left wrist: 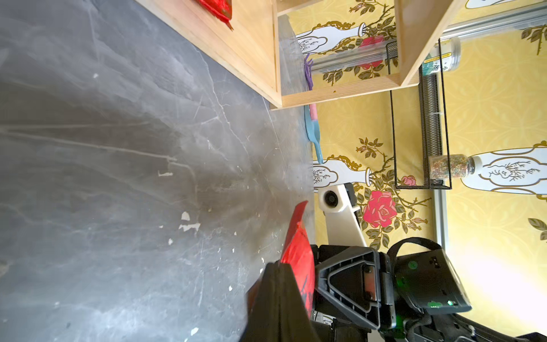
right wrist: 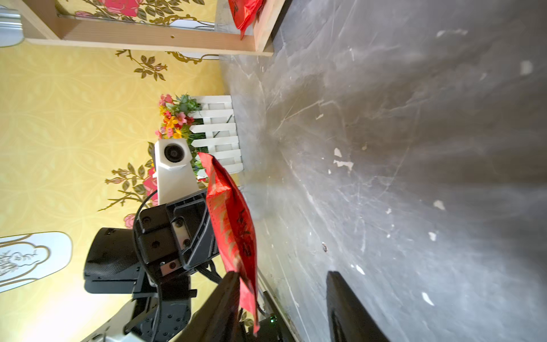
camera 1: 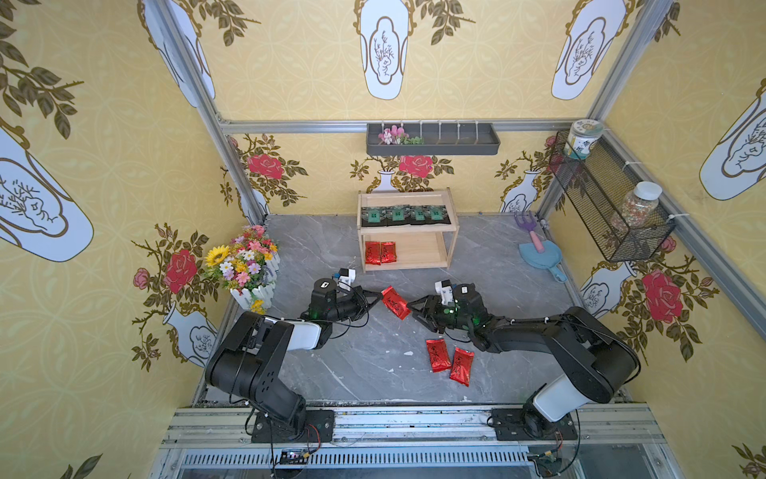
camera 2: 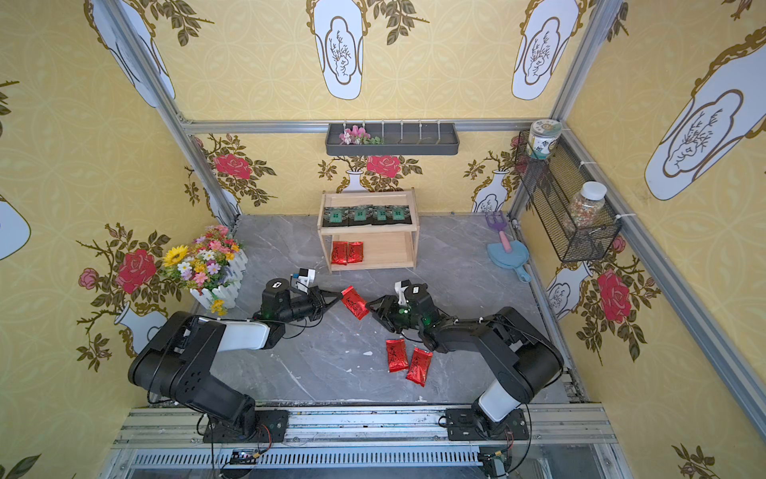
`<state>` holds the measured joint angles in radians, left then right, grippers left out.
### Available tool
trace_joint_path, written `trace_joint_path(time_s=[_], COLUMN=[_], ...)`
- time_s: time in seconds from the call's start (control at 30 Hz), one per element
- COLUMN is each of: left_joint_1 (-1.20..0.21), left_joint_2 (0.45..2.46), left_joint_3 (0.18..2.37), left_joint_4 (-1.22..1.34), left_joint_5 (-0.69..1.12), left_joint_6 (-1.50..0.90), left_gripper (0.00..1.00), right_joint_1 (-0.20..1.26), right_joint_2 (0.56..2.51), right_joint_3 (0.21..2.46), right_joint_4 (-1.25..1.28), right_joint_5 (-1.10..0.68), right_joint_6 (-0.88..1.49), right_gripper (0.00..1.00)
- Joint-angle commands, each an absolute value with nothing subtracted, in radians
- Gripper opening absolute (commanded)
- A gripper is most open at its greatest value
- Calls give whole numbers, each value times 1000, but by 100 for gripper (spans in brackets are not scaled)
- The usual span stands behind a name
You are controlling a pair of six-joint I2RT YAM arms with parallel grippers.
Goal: Place the tea bags on the shelf by color
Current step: Pick up the tea bag from the center of the board.
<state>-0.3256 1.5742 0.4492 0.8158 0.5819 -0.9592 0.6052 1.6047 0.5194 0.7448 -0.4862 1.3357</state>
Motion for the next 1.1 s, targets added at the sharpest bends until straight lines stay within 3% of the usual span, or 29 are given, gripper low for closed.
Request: trace_joint_path(time_s=[0.0, 0.23, 0.53, 0.6, 0.73, 1.07], left_joint_1=[-325, -325, -328, -328, -327, -303], left_joint_2=[1579, 1599, 1584, 1577, 1538, 1364], left_joint_3=[455, 465, 463, 462, 472, 535], left_joint_4=[861, 862, 861, 862, 801, 491], left_joint_5=[596, 596, 596, 597, 575, 456], left_joint_6=[-976, -971, -971, -969, -948, -885], left_gripper=[0, 0, 1, 6, 28, 45], right_joint_1=[604, 606, 606, 606, 596, 588], right_joint_2=[1628, 1663, 1675, 1681, 1686, 1825], right_joint_3=[504, 482, 489, 498, 512, 665], right_joint_4=[936, 1028, 1043, 1040, 1024, 1081], right_joint_5=[-521, -530, -534, -531, -492, -227], right_joint_6=[1416, 1438, 1441, 1442, 1427, 1418], right_gripper=[47, 23, 3, 1, 0, 0])
